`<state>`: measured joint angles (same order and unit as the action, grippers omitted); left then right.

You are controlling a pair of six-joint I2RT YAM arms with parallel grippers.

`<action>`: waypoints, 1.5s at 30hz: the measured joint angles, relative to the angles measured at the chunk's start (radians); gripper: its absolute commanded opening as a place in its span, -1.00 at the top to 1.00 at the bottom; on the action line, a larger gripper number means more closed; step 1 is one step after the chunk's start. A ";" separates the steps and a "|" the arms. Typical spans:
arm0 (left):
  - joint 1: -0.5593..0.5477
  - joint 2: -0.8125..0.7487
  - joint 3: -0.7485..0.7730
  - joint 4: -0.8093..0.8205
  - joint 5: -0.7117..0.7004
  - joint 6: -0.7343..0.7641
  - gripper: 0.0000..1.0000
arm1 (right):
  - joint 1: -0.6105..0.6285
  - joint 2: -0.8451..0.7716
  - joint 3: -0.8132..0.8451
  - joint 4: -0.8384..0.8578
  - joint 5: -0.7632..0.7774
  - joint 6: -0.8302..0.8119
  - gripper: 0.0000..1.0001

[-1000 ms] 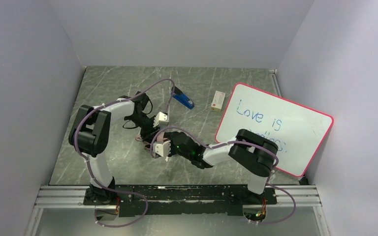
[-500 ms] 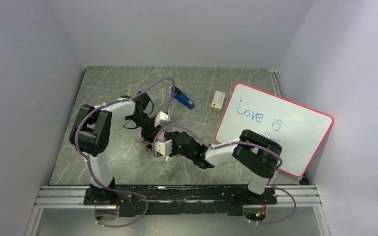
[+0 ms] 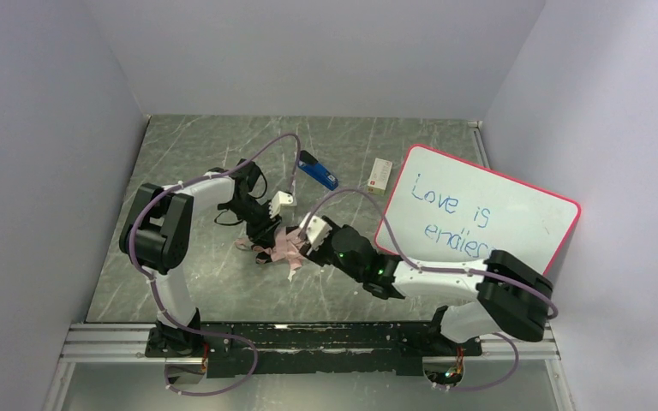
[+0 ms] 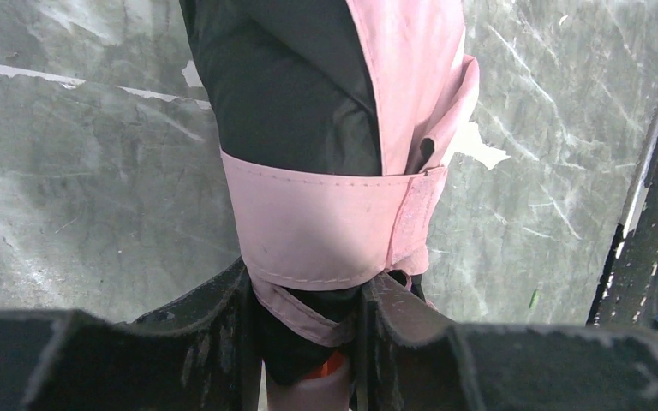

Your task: Put away the umbrella

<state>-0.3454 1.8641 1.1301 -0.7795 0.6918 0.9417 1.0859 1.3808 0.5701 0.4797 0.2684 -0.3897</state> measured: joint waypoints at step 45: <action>-0.025 -0.049 -0.040 0.116 -0.129 -0.322 0.90 | 0.062 0.282 0.032 -0.193 0.216 2.111 0.23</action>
<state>-0.3706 1.8149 1.0897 -0.6632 0.5629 0.6201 1.1477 1.6630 0.6022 0.2867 0.4843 1.7210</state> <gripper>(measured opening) 0.383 0.395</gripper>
